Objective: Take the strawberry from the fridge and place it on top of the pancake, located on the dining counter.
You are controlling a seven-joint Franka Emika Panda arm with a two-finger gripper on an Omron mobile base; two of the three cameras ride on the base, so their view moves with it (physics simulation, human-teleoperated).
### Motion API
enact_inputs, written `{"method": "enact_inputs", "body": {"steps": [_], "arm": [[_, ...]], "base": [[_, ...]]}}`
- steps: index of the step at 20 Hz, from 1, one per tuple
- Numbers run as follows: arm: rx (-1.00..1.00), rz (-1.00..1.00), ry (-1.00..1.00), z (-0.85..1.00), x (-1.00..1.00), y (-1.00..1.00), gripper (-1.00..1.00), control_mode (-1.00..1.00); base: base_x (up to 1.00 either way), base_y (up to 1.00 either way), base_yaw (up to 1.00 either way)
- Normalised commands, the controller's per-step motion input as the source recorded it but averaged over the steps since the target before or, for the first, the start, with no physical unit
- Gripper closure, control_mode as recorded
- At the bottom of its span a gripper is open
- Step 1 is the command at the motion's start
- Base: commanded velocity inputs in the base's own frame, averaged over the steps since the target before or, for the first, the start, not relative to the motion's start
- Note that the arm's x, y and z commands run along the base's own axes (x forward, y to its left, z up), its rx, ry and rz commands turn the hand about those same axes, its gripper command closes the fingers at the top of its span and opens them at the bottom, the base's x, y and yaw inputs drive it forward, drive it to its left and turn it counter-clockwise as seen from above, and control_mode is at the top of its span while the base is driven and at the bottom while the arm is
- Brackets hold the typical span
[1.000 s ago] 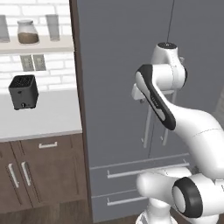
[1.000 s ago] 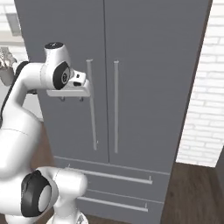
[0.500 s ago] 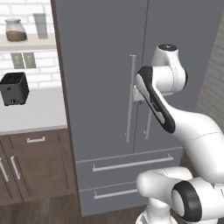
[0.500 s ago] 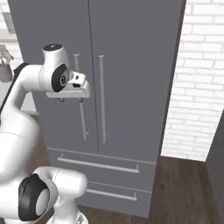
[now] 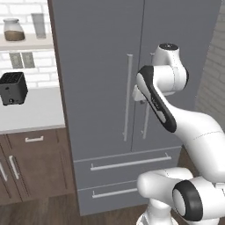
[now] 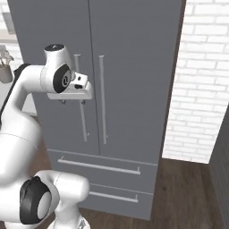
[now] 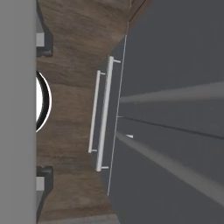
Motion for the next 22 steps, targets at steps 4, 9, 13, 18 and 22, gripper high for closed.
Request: {"method": "enact_inputs", "body": {"steps": [4,9,13,18,22], "arm": [[0.00,0.00,0.00,0.00,0.00,0.00,-1.00,1.00],[0.00,0.00,0.00,0.00,0.00,0.00,-1.00,1.00],[0.00,0.00,0.00,-0.01,0.00,0.00,-1.00,-1.00],[0.00,0.00,-0.28,0.00,0.00,-0.37,-1.00,-1.00],[0.00,0.00,-0.45,0.00,0.06,-0.33,-1.00,-1.00]], "base": [[0.00,-0.27,0.00],[0.00,-0.20,0.00],[0.00,-0.04,0.00],[0.00,0.00,0.00],[0.00,0.00,0.00]]}}
